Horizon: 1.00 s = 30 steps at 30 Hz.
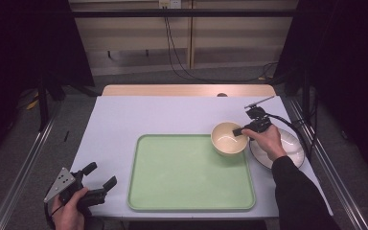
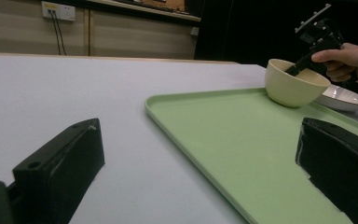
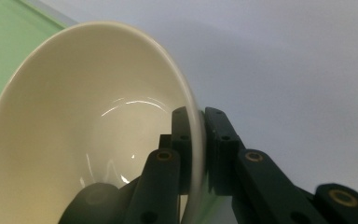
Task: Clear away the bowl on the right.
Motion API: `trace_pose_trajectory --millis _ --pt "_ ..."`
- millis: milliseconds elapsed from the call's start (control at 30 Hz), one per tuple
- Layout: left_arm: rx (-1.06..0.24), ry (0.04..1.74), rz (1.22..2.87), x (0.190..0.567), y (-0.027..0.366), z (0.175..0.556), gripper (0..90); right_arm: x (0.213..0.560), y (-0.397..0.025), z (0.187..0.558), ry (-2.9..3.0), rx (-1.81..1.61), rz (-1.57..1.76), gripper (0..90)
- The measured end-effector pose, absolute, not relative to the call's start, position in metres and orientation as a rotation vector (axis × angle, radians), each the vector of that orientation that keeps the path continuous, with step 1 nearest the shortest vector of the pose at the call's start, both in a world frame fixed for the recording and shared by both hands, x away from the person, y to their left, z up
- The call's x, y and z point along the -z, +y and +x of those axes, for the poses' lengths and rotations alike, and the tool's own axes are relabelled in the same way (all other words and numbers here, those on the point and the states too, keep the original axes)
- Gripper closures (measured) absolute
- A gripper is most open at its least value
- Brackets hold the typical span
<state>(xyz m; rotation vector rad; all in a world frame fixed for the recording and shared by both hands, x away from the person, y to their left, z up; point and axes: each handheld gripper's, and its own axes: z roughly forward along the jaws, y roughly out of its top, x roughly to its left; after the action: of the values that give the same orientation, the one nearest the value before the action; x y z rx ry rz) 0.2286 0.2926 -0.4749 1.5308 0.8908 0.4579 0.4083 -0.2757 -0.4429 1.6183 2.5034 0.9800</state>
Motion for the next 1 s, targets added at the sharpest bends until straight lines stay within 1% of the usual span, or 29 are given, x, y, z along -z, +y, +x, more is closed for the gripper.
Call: trace_pose_trajectory --millis 700,1000 --pt "-0.457 0.892 1.532 0.4750 0.2926 0.2287 1.1 0.4510 -0.2766 0.4066 2.492 -0.939 1.645 83.8" --pt "-0.455 0.885 1.536 0.4749 0.2930 0.2284 1.1 0.4531 -0.2753 0.4022 2.462 -0.970 1.583 83.6"
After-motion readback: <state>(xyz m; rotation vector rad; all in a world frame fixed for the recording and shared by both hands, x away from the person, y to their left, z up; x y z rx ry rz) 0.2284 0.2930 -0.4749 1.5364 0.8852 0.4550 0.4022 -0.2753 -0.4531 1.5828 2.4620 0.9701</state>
